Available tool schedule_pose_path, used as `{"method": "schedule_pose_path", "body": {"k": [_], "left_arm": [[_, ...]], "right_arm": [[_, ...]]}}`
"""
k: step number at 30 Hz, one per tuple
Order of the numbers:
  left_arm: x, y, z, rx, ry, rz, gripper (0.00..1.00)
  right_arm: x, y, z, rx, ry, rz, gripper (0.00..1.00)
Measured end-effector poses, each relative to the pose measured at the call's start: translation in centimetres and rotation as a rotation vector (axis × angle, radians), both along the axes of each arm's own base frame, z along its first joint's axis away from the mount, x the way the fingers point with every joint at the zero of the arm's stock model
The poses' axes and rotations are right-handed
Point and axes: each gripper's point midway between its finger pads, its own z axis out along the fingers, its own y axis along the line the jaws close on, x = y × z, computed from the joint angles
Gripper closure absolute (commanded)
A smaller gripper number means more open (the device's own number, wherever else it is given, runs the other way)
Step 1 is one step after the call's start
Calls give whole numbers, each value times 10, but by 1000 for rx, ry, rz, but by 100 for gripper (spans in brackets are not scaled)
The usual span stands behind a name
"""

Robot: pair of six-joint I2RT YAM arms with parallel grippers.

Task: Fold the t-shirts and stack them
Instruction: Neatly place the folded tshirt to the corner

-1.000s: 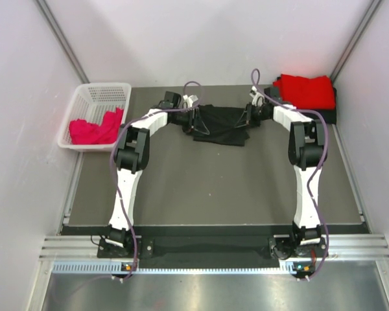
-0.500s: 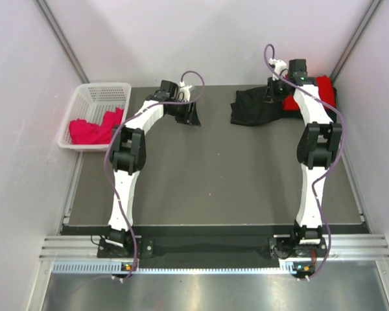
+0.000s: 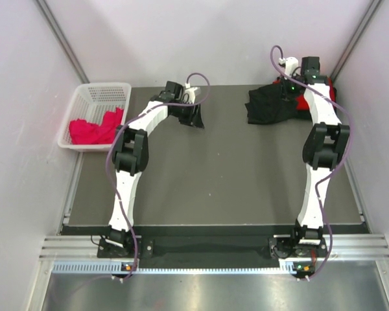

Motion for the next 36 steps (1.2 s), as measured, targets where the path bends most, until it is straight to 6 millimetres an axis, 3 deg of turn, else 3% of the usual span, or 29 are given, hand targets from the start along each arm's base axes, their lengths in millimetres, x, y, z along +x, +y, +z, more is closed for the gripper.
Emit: {"method": "schedule_pose_path", "body": {"k": [19, 36], "left_arm": [[-5, -20, 5, 13, -27, -27, 49], [-9, -29, 5, 26, -41, -49, 49]], "right_arm": [[13, -12, 102, -39, -251, -10, 100], [14, -72, 109, -100, -281, -120, 100]]}}
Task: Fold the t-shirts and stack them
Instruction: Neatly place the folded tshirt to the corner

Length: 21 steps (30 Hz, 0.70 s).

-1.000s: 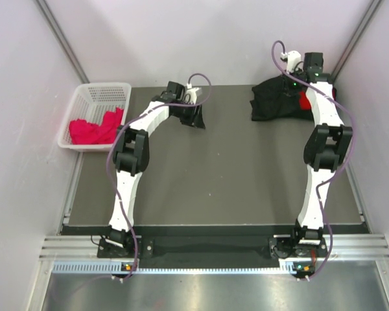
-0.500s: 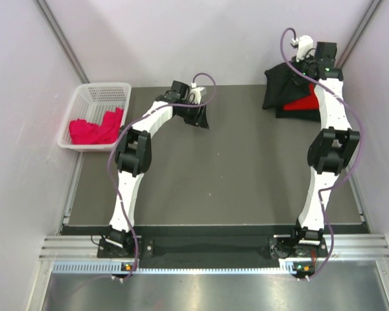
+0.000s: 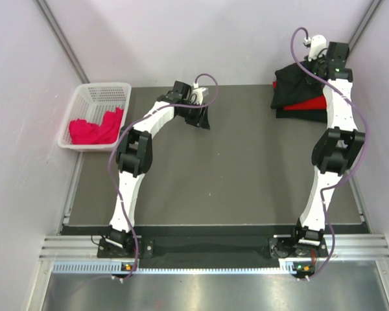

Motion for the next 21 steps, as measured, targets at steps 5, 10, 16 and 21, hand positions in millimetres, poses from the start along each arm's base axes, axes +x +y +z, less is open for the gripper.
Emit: {"method": "schedule_pose_path", "body": {"k": [5, 10, 16, 21], "left_arm": [[0, 1, -2, 15, -13, -5, 49], [-1, -2, -3, 25, -19, -15, 48], [-6, -7, -6, 46, -27, -30, 48], [-9, -8, -8, 60, -20, -36, 48]], "right_arm": [[13, -20, -4, -30, -30, -42, 100], [26, -37, -27, -63, -23, -80, 100], [40, -51, -63, -90, 0, -130, 100], [46, -64, -80, -139, 7, -172, 100]]}}
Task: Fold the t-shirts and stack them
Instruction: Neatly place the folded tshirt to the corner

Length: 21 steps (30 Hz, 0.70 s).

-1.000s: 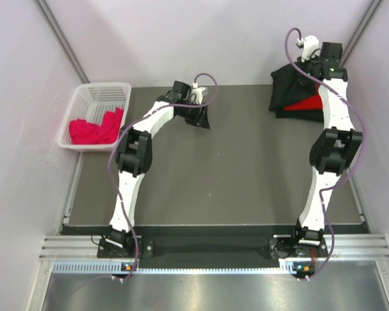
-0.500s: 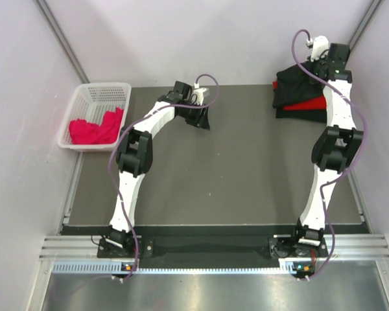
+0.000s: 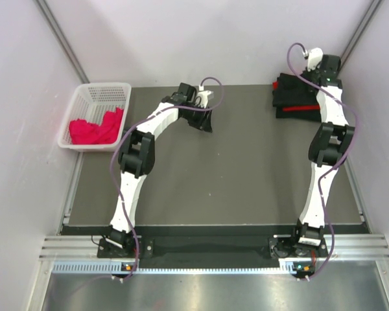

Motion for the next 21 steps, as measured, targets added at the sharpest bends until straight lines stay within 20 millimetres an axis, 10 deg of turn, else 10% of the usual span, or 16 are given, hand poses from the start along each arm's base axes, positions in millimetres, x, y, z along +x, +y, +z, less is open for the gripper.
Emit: {"method": "schedule_pose_path", "body": {"k": [21], "left_arm": [[-4, -5, -2, 17, -9, -16, 48]], "right_arm": [[10, -40, 10, -107, -71, -106, 94]]}}
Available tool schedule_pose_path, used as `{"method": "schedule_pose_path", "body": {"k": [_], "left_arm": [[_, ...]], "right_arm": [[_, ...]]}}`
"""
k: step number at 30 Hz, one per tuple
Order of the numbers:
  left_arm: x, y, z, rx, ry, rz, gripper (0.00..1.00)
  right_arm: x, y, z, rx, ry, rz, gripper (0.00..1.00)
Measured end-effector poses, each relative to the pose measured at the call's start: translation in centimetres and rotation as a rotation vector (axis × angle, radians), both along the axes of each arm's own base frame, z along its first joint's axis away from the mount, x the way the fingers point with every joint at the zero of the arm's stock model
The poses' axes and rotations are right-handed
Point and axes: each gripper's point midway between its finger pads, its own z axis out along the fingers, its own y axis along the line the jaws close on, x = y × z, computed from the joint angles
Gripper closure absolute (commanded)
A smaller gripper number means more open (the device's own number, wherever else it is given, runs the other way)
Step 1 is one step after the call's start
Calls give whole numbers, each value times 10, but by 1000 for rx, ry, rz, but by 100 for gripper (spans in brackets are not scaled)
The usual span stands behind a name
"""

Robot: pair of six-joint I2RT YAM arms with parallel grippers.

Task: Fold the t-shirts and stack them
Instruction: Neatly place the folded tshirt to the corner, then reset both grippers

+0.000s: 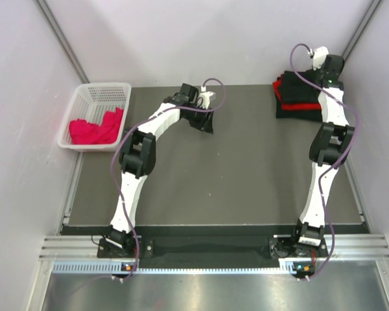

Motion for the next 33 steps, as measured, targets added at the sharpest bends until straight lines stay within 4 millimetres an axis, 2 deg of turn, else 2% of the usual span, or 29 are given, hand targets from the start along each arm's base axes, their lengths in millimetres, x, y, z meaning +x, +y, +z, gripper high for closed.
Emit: {"method": "schedule_pose_path", "body": {"k": [1, 2, 4, 6, 9, 12, 14, 15, 18, 20, 22, 23, 25, 28, 29, 31, 33], "left_arm": [[0, 0, 0, 1, -1, -2, 48], [0, 0, 0, 3, -2, -2, 48], [0, 0, -1, 7, -4, -1, 46], [1, 1, -2, 19, -12, 5, 43], [9, 9, -3, 72, -53, 30, 41], [26, 22, 5, 157, -142, 75, 36], [44, 33, 17, 218, -226, 120, 25], [53, 38, 27, 244, -272, 145, 2], [78, 53, 59, 292, -395, 229, 1], [88, 62, 79, 298, -447, 280, 1], [93, 71, 92, 286, -457, 333, 1], [94, 76, 98, 278, -456, 362, 1], [94, 86, 102, 265, -439, 409, 1], [90, 98, 95, 256, -391, 446, 1], [86, 101, 89, 260, -368, 456, 1], [78, 106, 73, 275, -315, 469, 1], [69, 108, 56, 294, -267, 475, 1]], "right_arm": [[1, -2, -5, -2, 4, -6, 84], [1, -3, -7, -5, 7, -12, 60], [-1, -7, -10, -14, 12, -37, 40], [-1, -12, -4, -65, 4, -76, 33], [-12, -18, 20, -151, -64, -151, 22], [-30, 0, 58, -186, -130, -162, 11], [-43, 28, 97, -169, -210, -121, 6], [-49, 45, 117, -153, -248, -91, 0], [-64, 110, 177, -53, -359, 67, 0], [-75, 162, 196, 54, -384, 207, 0], [-82, 203, 190, 167, -354, 314, 0], [-85, 225, 177, 246, -316, 359, 0], [-93, 255, 137, 386, -215, 376, 0], [-114, 276, 64, 472, -38, 278, 0], [-121, 281, 48, 475, 3, 250, 0], [-134, 296, 26, 472, 69, 215, 0], [-139, 309, 24, 472, 77, 209, 0]]}}
